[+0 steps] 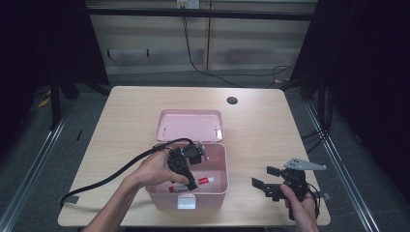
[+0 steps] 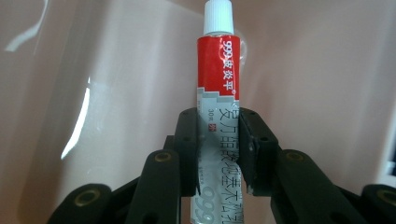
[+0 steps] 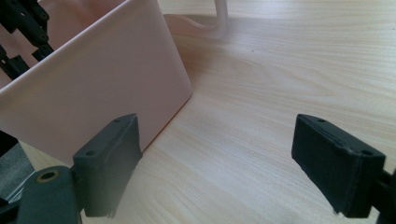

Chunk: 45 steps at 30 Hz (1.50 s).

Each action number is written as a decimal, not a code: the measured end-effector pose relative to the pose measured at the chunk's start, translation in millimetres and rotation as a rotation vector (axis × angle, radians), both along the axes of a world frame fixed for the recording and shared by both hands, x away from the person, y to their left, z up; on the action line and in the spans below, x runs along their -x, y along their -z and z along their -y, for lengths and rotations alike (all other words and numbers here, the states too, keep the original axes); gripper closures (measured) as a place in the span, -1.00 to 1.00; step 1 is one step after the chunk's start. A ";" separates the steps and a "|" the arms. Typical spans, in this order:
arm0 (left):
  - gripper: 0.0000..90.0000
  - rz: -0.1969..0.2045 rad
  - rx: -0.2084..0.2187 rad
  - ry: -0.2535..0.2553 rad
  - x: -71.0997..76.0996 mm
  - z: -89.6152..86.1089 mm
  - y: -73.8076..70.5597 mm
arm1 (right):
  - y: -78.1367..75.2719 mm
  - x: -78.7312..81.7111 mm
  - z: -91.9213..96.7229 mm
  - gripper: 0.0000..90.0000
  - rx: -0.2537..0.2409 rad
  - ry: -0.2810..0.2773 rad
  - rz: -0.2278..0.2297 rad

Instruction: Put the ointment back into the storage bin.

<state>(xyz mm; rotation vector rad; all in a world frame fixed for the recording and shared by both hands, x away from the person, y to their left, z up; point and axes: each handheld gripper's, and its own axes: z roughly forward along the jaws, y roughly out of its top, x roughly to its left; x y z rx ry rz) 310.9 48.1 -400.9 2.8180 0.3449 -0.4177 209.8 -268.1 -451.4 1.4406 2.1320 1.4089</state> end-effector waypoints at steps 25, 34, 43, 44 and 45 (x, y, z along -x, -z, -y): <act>0.58 -0.027 -0.043 0.101 4.1 12.0 22.0 | 0.5 -0.6 0.2 -0.67 0.001 0.001 -0.002; 0.58 -0.044 -0.048 0.124 3.6 15.4 29.6 | 0.4 -0.4 0.0 -0.67 0.004 0.006 -0.003; 0.57 -0.048 -0.068 0.128 5.3 18.5 37.0 | 0.4 -0.3 -0.1 -0.67 0.009 0.009 -0.001; 0.57 -0.050 -0.073 0.133 5.3 18.8 37.8 | 0.3 -0.2 0.1 -0.67 0.009 0.011 -0.001; 0.57 -0.053 -0.074 0.134 5.4 19.2 38.6 | 0.3 -0.1 0.2 -0.67 0.005 0.009 -0.002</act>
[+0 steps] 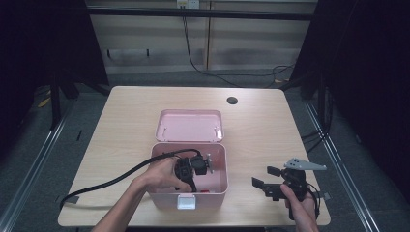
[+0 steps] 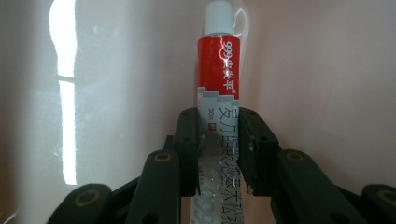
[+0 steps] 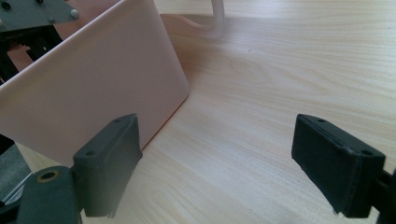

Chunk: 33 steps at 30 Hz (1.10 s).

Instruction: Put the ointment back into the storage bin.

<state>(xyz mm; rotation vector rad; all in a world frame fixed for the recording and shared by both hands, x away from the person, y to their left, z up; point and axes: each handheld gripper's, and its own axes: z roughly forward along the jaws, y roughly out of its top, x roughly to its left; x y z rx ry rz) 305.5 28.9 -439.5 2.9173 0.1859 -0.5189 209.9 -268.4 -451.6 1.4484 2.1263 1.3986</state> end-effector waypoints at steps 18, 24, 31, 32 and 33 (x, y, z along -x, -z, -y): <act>0.57 -0.012 -0.041 0.036 2.2 4.8 11.2 | 0.2 -0.1 0.7 -0.67 0.008 0.017 0.003; 0.57 -0.016 -0.044 0.030 0.4 5.4 12.9 | 0.2 -0.1 0.8 -0.67 0.008 0.019 0.003; 0.57 -0.007 -0.055 0.023 -0.9 5.8 15.6 | 0.6 -0.1 -0.3 -0.67 0.010 0.012 -0.004; 0.57 -0.001 -0.055 0.017 -1.1 5.9 15.7 | 0.3 0.1 -0.5 -0.67 0.009 0.011 -0.003; 0.57 0.001 -0.057 0.019 -1.3 6.1 15.8 | 0.2 0.1 -0.5 -0.67 0.008 0.010 -0.002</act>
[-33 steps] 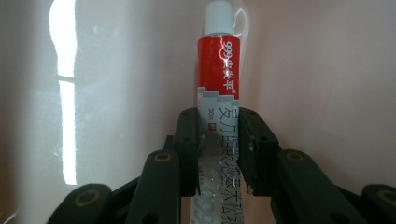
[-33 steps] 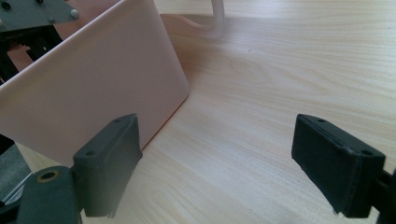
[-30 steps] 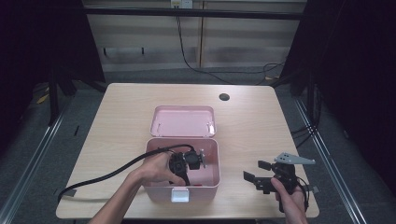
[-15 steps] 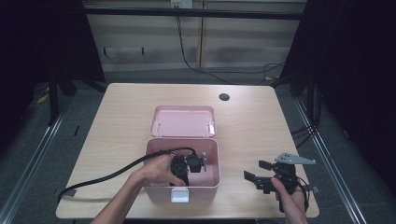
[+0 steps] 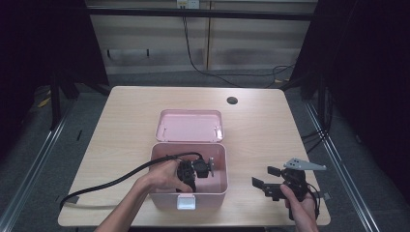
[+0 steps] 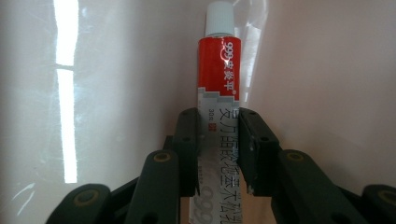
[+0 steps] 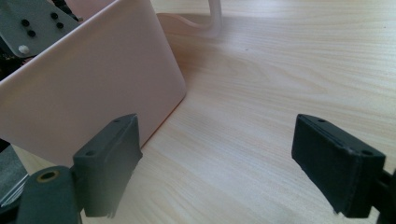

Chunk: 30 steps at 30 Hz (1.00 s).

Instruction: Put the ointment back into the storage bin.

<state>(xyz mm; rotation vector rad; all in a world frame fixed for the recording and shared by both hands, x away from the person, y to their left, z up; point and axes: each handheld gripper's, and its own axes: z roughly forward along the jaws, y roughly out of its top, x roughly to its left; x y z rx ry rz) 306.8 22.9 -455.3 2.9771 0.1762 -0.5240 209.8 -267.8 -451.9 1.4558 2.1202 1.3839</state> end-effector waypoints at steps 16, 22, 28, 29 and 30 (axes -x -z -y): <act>0.32 0.052 -0.016 -0.059 -3.1 0.5 1.0 | -0.3 0.4 0.9 -0.67 -0.002 0.004 0.002; 0.21 0.054 0.015 -0.075 -2.3 -0.6 -4.2 | -0.3 0.3 1.0 -0.67 -0.002 0.003 0.002; 0.18 0.046 0.047 -0.086 -2.1 -2.7 -12.4 | -0.3 0.4 0.9 -0.67 -0.003 0.003 0.002; 0.17 0.044 0.044 -0.091 -1.9 -3.2 -14.3 | -0.3 0.3 0.9 -0.67 -0.003 0.002 0.001; 0.17 0.052 0.029 -0.097 -1.8 -3.5 -16.2 | -0.2 0.2 0.8 -0.67 -0.001 0.002 0.002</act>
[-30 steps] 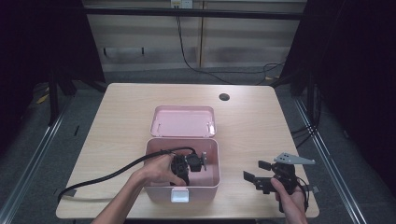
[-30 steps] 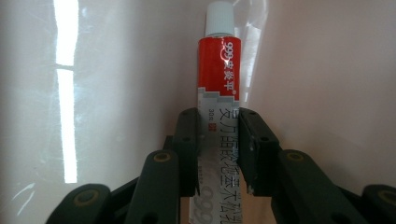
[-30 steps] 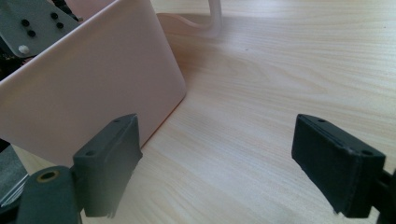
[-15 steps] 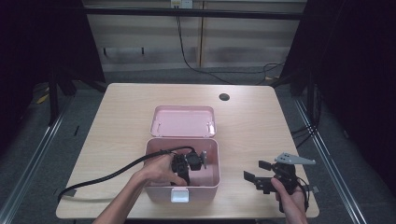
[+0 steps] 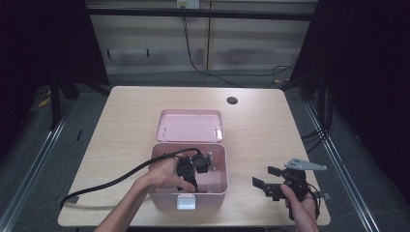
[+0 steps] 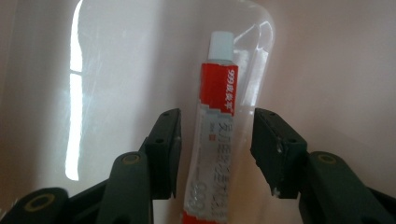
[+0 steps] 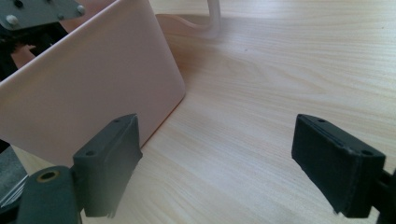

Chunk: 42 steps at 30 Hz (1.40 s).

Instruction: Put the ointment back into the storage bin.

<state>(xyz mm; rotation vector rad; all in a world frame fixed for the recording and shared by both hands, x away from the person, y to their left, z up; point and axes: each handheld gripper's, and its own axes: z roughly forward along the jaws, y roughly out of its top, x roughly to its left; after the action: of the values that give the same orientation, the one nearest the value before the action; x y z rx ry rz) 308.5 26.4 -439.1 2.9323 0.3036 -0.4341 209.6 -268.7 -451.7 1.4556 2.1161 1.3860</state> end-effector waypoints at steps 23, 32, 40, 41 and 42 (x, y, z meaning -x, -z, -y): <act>0.14 0.030 0.115 -0.033 3.4 -15.6 -37.2 | 0.1 -0.2 -0.2 -0.67 -0.002 -0.001 -0.005; 0.16 0.041 0.156 -0.020 7.4 -22.4 -49.7 | 0.1 -0.3 -0.2 -0.67 -0.002 -0.004 -0.001; 0.14 0.043 0.175 -0.016 10.6 -29.7 -61.6 | 0.1 -0.2 -0.2 -0.67 -0.002 -0.002 -0.004; 0.13 0.044 0.177 -0.017 11.1 -30.5 -63.0 | 0.0 -0.1 -0.2 -0.67 -0.002 -0.002 -0.005; 0.12 0.039 0.181 -0.019 11.3 -31.5 -64.5 | 0.1 -0.1 -0.1 -0.67 -0.003 -0.003 -0.003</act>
<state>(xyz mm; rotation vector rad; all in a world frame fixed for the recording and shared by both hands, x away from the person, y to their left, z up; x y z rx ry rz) 297.2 57.8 -374.6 2.7559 0.2722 -0.3795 209.8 -268.5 -451.7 1.4573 2.1202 1.3888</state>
